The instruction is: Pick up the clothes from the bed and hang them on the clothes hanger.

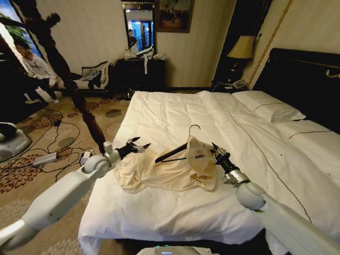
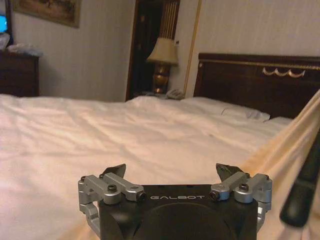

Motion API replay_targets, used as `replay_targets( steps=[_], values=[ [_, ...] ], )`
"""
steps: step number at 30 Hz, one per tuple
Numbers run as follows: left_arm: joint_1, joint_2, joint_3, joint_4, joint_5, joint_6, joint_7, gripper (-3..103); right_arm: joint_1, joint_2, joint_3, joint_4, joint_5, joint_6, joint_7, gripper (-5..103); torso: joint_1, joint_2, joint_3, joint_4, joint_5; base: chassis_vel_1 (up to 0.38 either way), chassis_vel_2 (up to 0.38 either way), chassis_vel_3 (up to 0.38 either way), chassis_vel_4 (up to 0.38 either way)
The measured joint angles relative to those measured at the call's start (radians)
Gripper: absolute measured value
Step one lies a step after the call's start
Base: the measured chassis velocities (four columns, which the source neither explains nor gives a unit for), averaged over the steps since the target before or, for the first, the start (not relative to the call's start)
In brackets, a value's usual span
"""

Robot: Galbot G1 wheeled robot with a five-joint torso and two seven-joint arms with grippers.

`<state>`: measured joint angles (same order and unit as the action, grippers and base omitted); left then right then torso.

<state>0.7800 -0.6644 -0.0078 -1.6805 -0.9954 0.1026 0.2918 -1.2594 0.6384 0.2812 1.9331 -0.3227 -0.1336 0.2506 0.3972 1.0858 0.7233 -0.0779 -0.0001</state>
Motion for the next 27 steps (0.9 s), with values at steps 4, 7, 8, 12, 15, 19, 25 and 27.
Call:
replay_targets(
  steps=[4, 7, 8, 12, 15, 19, 25, 27],
  values=[
    [0.08, 0.019, -0.053, 0.003, 0.014, 0.0, 0.02, 100, 0.0, 0.008, 0.0, -0.003, 0.0, -0.001, 0.002, 18, 0.0, 0.0, 0.0, 0.0, 0.0001, 0.0, 0.0, 0.0, 0.0],
    [0.158, 0.024, -0.101, 0.026, 0.03, -0.013, 0.029, 100, -0.003, 0.013, 0.003, -0.004, 0.0, -0.002, 0.005, 18, 0.0, 0.0, 0.0, 0.0002, 0.0, 0.0, 0.0, 0.0, 0.0],
    [0.173, 0.024, -0.109, 0.035, 0.036, -0.017, 0.03, 100, -0.006, 0.013, 0.004, -0.004, 0.001, -0.002, 0.006, 18, 0.0, 0.0, 0.0, 0.0002, -0.0001, 0.0, 0.0, 0.0, 0.0],
    [0.198, 0.015, -0.124, 0.074, 0.056, -0.036, 0.044, 100, -0.01, 0.018, 0.006, -0.005, 0.0, -0.002, 0.008, 18, 0.0, 0.0, 0.0, 0.0, 0.0, 0.0, 0.0, 0.0, 0.0],
    [0.185, 0.006, -0.116, 0.107, 0.066, -0.043, 0.05, 100, -0.011, 0.021, 0.006, -0.006, -0.001, -0.003, 0.008, 18, 0.0, 0.0, 0.0, 0.0, 0.0, 0.0, 0.0, 0.0, 0.0],
    [0.16, -0.007, -0.104, 0.142, 0.075, -0.049, 0.05, 100, -0.011, 0.021, 0.006, -0.006, -0.001, -0.003, 0.008, 18, 0.0, 0.0, 0.0, -0.0001, -0.0001, 0.0, 0.0, 0.0, 0.0],
    [0.148, -0.012, -0.111, 0.206, 0.073, -0.061, 0.056, 100, -0.015, 0.02, 0.006, -0.005, -0.001, -0.004, 0.009, 18, 0.0, 0.0, 0.0, 0.0, 0.0, 0.0, 0.0, 0.0, 0.0],
    [0.172, -0.005, -0.12, 0.214, 0.073, -0.061, 0.062, 100, -0.014, 0.02, 0.004, -0.007, -0.001, -0.004, 0.01, 18, 0.0, 0.0, 0.0, 0.0003, 0.0, 0.0, 0.0, 0.0, 0.0]
  ],
)
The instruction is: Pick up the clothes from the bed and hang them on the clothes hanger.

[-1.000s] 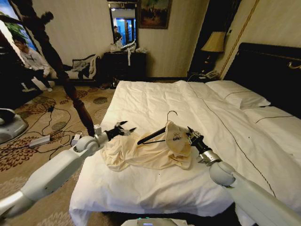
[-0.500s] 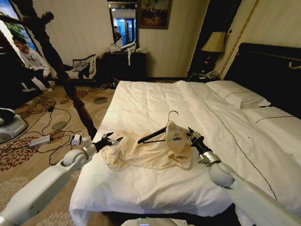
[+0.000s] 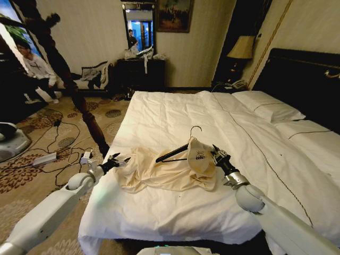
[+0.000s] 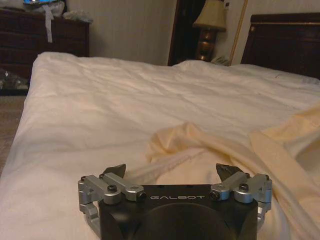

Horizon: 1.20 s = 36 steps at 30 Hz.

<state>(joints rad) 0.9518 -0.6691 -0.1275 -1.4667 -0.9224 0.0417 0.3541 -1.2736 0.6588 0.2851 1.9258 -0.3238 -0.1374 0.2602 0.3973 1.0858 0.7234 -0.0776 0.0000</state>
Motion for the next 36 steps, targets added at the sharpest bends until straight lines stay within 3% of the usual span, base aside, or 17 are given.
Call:
replay_targets(
  steps=[10, 12, 14, 15, 16, 20, 26, 29, 32, 34, 36],
  values=[
    [0.01, -0.006, -0.002, 0.035, 0.001, -0.008, 0.012, 100, 0.003, -0.002, -0.005, -0.001, 0.0, 0.0, 0.0, 18, 0.0, 0.0, 0.0, -0.0003, 0.0, 0.0, 0.0, 0.0, 0.0],
    [0.003, -0.007, -0.004, 0.039, 0.0, -0.019, 0.012, 90, 0.0, -0.002, -0.004, -0.001, 0.0, 0.0, 0.0, 18, 0.0, 0.0, 0.0, -0.0002, -0.0001, 0.0, 0.0, 0.0, 0.0],
    [0.0, -0.007, -0.006, 0.039, -0.001, -0.021, 0.012, 90, -0.001, -0.002, -0.004, -0.001, 0.0, 0.0, 0.0, 18, 0.0, 0.0, 0.0, -0.0003, -0.0001, 0.0, 0.0, 0.0, 0.0],
    [-0.007, -0.006, -0.013, 0.037, -0.011, -0.021, 0.005, 81, -0.001, -0.001, -0.004, -0.001, 0.0, 0.0, 0.0, 18, 0.0, 0.0, 0.0, -0.0004, 0.0001, 0.0, 0.0, 0.0, 0.0],
    [-0.011, -0.003, -0.015, 0.034, -0.018, -0.017, 0.001, 81, -0.001, -0.001, -0.004, -0.001, 0.0, 0.0, 0.0, 18, 0.0, 0.0, 0.0, -0.0004, 0.0001, 0.0, 0.0, 0.0, 0.0],
    [-0.024, 0.012, -0.004, 0.05, -0.02, -0.008, 0.006, 97, 0.003, 0.001, -0.006, -0.001, -0.001, 0.0, 0.001, 18, 0.0, 0.0, 0.0, -0.0004, 0.0004, 0.0, 0.0, 0.0, 0.0],
    [-0.022, 0.009, 0.023, 0.077, 0.018, 0.001, 0.05, 103, 0.006, -0.002, -0.006, -0.001, 0.001, 0.0, 0.002, 18, 0.0, 0.0, 0.0, -0.0002, 0.0, 0.0, 0.0, 0.0, 0.0],
    [-0.032, 0.004, 0.035, 0.096, 0.028, -0.001, 0.059, 97, 0.006, -0.004, -0.006, 0.0, 0.002, 0.0, 0.003, 18, 0.0, 0.0, 0.0, -0.0004, 0.0, 0.0, 0.0, 0.0, 0.0],
    [-0.039, 0.002, 0.039, 0.105, 0.028, -0.005, 0.066, 81, 0.005, -0.004, -0.006, 0.001, 0.002, -0.001, 0.008, 18, 0.0, 0.0, 0.0, -0.0003, 0.0001, 0.0, 0.0, 0.0, 0.0],
    [-0.038, 0.003, 0.039, 0.105, 0.027, -0.006, 0.068, 81, 0.005, -0.004, -0.006, 0.001, 0.002, -0.001, 0.011, 18, 0.0, 0.0, 0.0, -0.0004, 0.0001, 0.0, 0.0, 0.0, 0.0],
    [-0.028, 0.007, 0.036, 0.105, 0.025, -0.012, 0.074, 70, 0.004, -0.003, -0.006, -0.001, 0.002, -0.001, 0.013, 18, 0.0, 0.0, 0.0, -0.0005, 0.0001, 0.0, 0.0, 0.0, 0.0]
  ],
)
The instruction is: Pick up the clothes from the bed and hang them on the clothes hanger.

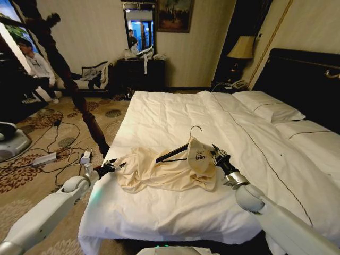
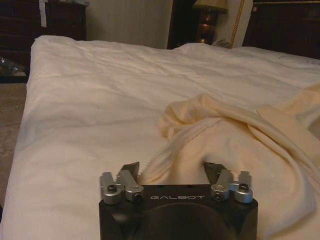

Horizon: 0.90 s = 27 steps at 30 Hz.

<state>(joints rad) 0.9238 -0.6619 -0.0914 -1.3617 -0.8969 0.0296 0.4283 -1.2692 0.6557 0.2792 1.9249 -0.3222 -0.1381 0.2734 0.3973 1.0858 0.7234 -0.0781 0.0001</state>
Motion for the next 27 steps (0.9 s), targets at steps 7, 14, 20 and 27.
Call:
replay_targets(
  steps=[7, 14, 20, 27],
  values=[
    [0.044, 0.004, -0.03, -0.021, -0.007, -0.021, 0.0, 48, 0.001, 0.002, -0.002, 0.0, 0.0, 0.0, 0.001, 18, 0.0, 0.0, 0.0, 0.0001, -0.0001, 0.0, 0.0, 0.0, 0.0],
    [0.071, 0.009, -0.05, -0.029, -0.01, -0.035, 0.0, 22, 0.001, 0.0, -0.003, -0.001, 0.002, 0.001, 0.001, 18, 0.0, 0.0, 0.0, 0.0002, -0.0001, 0.0, 0.0, 0.0, 0.0],
    [0.092, 0.007, -0.066, -0.04, -0.015, -0.036, 0.0, 1, -0.004, -0.007, -0.001, 0.003, 0.005, 0.001, 0.004, 18, 0.0, 0.0, 0.0, 0.0001, -0.0001, 0.0, 0.0, 0.0, 0.0],
    [0.131, 0.003, -0.1, -0.05, -0.012, -0.04, -0.001, 1, -0.003, -0.005, -0.001, 0.004, 0.005, 0.002, 0.006, 18, 0.0, 0.0, 0.0, 0.0002, -0.0001, 0.0, 0.0, 0.0, 0.0]
  ],
)
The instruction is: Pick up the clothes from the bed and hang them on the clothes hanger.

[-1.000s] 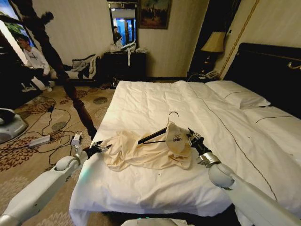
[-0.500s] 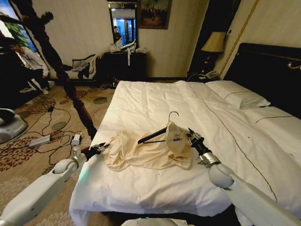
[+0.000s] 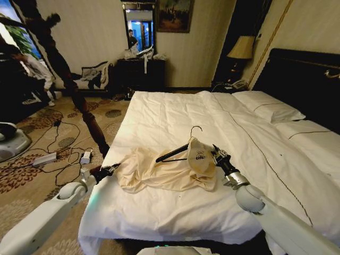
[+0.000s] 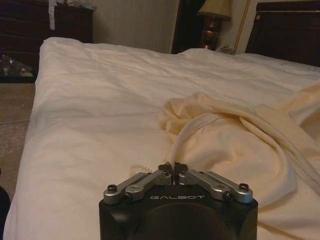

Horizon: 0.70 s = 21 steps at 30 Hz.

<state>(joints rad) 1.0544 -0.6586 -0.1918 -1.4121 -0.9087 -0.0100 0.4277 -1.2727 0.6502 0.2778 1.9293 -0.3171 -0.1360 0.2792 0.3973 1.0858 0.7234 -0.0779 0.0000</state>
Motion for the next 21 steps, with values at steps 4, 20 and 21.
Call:
replay_targets(
  steps=[4, 20, 21],
  values=[
    [0.098, 0.005, -0.101, -0.074, -0.008, -0.001, -0.015, 1, -0.006, 0.004, 0.004, 0.001, 0.0, 0.002, 0.001, 18, 0.0, 0.0, 0.0, -0.0003, 0.0001, 0.0, 0.0, 0.0, 0.0],
    [0.724, -0.137, -0.555, -0.315, -0.04, -0.068, 0.014, 1, -0.025, 0.035, 0.029, -0.015, 0.025, -0.002, 0.019, 18, 0.0, 0.0, 0.0, 0.0003, 0.0, 0.0, 0.0, 0.0, 0.0],
    [0.737, -0.148, -0.554, -0.314, -0.036, -0.07, 0.014, 1, -0.027, 0.035, 0.029, -0.015, 0.024, -0.002, 0.019, 18, 0.0, 0.0, 0.0, -0.0001, -0.0003, 0.0, 0.0, 0.0, 0.0]
  ],
)
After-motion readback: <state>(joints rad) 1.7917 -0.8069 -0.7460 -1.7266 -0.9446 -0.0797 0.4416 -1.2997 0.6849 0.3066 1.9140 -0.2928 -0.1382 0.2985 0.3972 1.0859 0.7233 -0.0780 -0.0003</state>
